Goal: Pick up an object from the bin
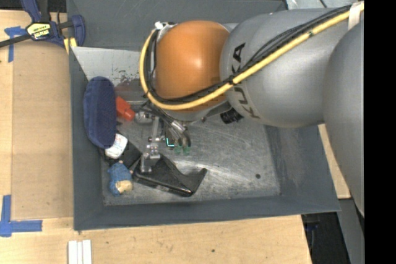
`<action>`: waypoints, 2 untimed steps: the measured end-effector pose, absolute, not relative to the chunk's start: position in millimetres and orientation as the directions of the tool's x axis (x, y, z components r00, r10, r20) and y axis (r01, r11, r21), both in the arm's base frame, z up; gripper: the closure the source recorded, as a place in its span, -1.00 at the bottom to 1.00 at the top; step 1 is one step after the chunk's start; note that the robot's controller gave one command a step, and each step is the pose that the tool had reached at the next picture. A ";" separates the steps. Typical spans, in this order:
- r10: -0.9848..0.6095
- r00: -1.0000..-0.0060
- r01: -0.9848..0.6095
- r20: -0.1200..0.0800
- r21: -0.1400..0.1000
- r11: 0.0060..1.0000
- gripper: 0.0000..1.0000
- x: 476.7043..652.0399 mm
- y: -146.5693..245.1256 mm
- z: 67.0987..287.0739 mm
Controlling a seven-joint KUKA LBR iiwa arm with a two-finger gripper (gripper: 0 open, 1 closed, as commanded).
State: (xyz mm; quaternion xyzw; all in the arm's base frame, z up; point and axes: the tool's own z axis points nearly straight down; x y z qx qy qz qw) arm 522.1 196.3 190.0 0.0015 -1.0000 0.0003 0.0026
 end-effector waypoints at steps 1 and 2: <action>0.317 -0.948 0.317 0.000 0.006 0.948 -1.00 497.1 170.4 75.2; 0.359 -0.933 0.359 -0.003 0.002 0.933 -1.00 483.2 162.1 101.4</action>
Offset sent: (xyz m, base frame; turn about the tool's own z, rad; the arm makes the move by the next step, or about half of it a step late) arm -0.0266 -0.0285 -0.1200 0.3274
